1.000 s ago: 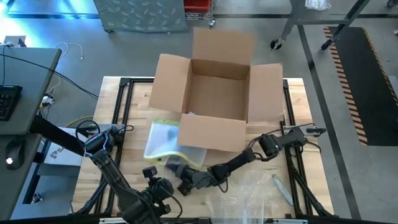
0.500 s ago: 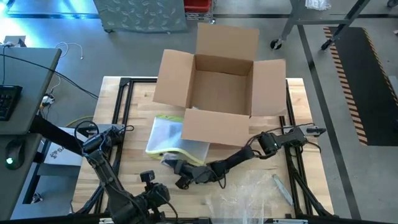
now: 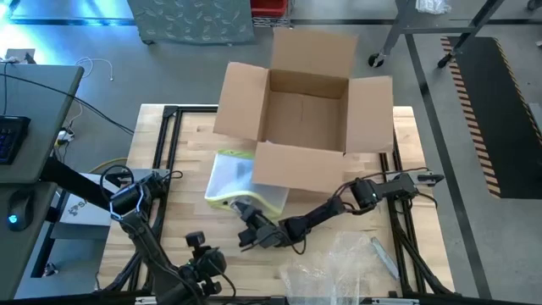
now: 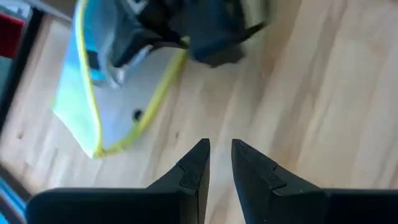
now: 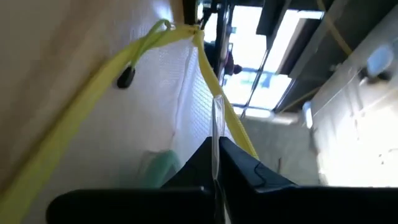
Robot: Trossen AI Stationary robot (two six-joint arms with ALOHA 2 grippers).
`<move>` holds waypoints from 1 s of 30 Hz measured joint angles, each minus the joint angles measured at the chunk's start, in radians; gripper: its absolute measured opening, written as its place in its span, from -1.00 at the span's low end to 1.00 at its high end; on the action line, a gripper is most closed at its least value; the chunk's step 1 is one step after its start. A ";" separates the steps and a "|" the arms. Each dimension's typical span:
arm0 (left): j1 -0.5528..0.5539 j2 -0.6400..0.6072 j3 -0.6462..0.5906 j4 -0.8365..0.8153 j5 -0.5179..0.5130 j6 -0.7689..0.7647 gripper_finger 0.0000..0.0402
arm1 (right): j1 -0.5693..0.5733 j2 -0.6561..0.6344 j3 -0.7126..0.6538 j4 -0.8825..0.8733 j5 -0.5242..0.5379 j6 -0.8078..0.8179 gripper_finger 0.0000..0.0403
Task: Unpack boxes
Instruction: Put the black pen pack into the transparent zipper bag
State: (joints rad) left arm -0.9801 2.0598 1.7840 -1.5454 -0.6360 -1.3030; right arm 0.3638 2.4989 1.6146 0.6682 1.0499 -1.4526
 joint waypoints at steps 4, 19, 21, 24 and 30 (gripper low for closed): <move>-0.004 0.000 0.000 0.038 0.000 -0.001 -0.75 | -0.020 0.000 0.000 -0.019 0.004 0.087 -1.00; -0.005 0.000 0.000 0.074 -0.001 0.005 -0.75 | -0.064 -0.002 0.047 -0.053 -0.062 0.416 -0.15; -0.005 0.000 0.000 0.073 -0.001 0.004 -0.75 | -0.065 -0.002 0.064 -0.066 -0.069 0.481 0.00; -0.005 0.000 0.000 0.073 -0.001 0.000 -0.75 | -0.068 -0.002 0.079 -0.132 -0.102 0.579 0.18; -0.007 0.000 0.000 0.076 0.011 -0.021 -0.75 | -0.063 -0.001 0.095 -0.245 -0.104 0.634 0.29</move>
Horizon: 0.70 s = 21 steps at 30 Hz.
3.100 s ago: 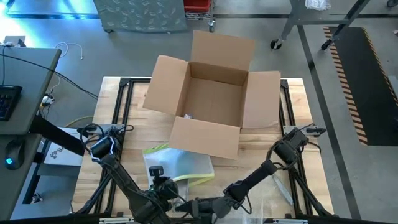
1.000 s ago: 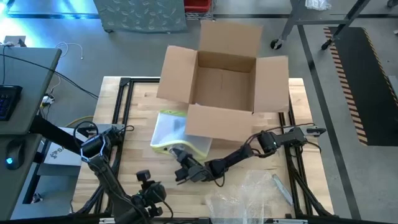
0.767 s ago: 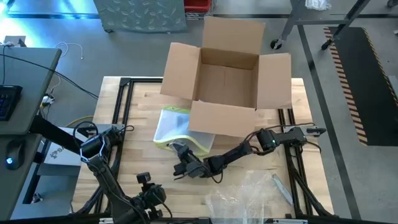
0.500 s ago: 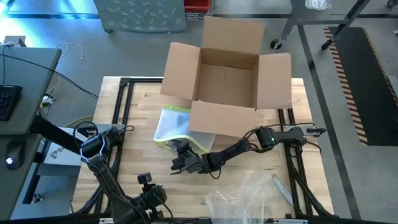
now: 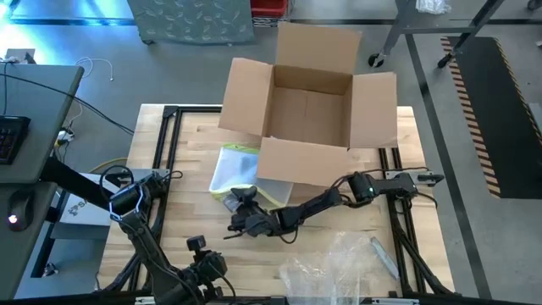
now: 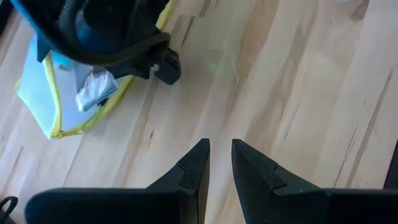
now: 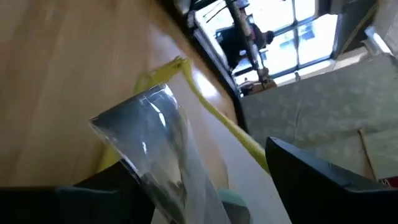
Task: Unpack boxes
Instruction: Put the black pen pack into the transparent zipper bag
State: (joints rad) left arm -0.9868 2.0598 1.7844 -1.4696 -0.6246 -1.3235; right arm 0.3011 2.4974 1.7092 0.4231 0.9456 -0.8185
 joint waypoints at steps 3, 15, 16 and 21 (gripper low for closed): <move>0.000 0.000 0.000 -0.001 0.014 -0.010 -0.75 | 0.013 -0.008 0.001 -0.091 -0.017 0.022 0.30; 0.004 0.000 -0.005 -0.100 -0.144 -0.114 -0.75 | 0.025 -0.043 0.000 -0.331 0.177 0.491 0.19; 0.005 0.000 -0.014 -0.104 -0.197 -0.114 -0.75 | 0.029 -0.048 -0.001 -0.350 0.176 0.517 0.20; 0.067 -0.060 -0.169 -0.098 -0.256 -0.120 -0.70 | 0.053 -0.073 -0.001 -0.445 0.149 0.683 0.32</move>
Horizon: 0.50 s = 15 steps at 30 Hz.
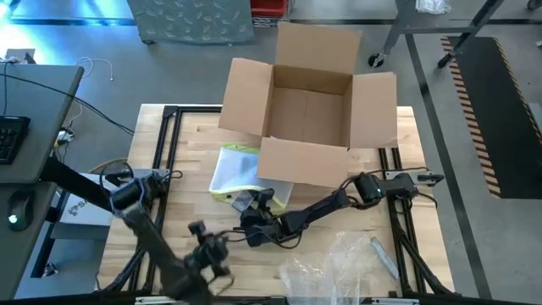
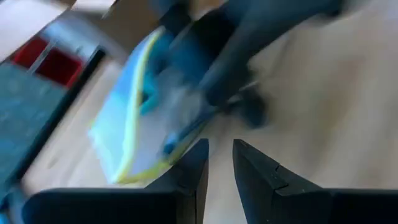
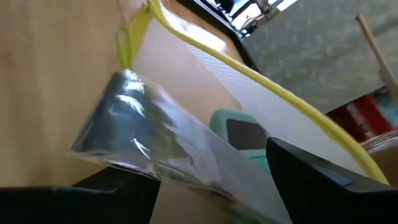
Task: Unpack boxes
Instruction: Put the black pen pack into the transparent zipper bag
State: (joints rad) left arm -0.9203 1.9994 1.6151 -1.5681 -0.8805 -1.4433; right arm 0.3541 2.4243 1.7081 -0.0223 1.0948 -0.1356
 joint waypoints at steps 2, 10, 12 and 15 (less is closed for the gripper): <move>0.030 -0.050 -0.090 0.010 0.046 0.004 -0.66 | 0.009 -0.006 0.000 -0.023 -0.001 0.050 0.38; 0.106 -0.320 -0.473 0.314 0.004 0.211 -0.39 | 0.005 -0.005 0.000 -0.049 0.026 0.133 0.44; 0.122 -0.378 -0.571 0.456 -0.012 0.333 -0.33 | -0.001 -0.003 0.000 -0.051 0.017 0.151 0.44; 0.148 -0.429 -0.707 0.670 -0.020 0.528 -0.27 | -0.005 -0.003 0.000 -0.069 -0.013 0.187 0.44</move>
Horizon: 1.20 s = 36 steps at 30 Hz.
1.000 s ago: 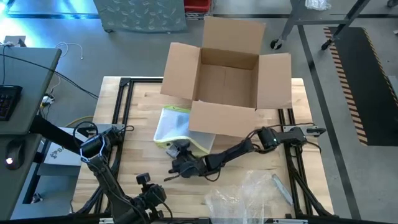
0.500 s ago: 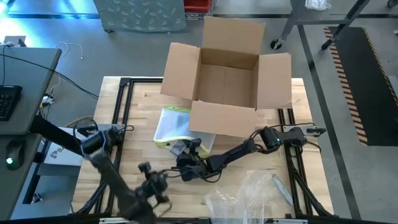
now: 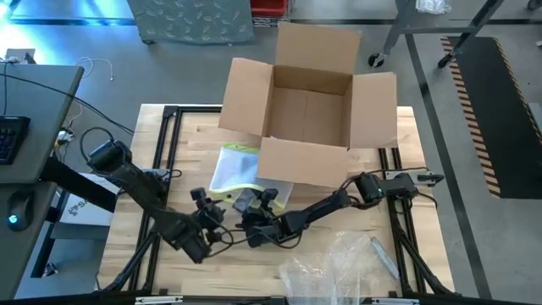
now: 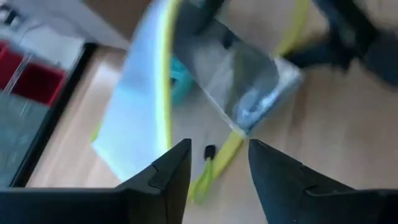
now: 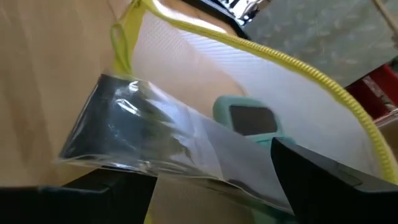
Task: Unpack boxes
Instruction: Put the black pen pack into the transparent zipper bag
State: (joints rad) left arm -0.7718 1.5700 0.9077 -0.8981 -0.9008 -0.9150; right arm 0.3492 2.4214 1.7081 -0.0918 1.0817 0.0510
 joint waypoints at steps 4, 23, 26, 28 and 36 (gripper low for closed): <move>0.060 -0.013 -0.110 0.154 -0.005 0.114 -0.23 | -0.002 0.000 0.000 -0.011 -0.012 0.021 0.44; 0.144 0.053 -0.091 0.143 0.063 -0.056 -0.81 | -0.009 0.001 -0.004 -0.057 -0.090 0.073 0.44; 0.057 0.053 -0.030 0.138 0.081 -0.026 -0.94 | -0.009 0.001 -0.004 -0.065 -0.091 0.073 0.44; -0.001 0.053 0.001 0.122 0.038 -0.023 -0.98 | -0.008 0.001 -0.004 -0.073 -0.091 0.073 0.44; -0.030 0.053 0.008 -0.108 -0.121 0.000 -0.75 | -0.009 0.001 -0.004 -0.085 -0.132 0.103 0.44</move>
State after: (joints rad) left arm -0.8022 1.6230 0.9156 -1.0060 -1.0217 -0.9150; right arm 0.3407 2.4222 1.7042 -0.1764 0.9501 0.1543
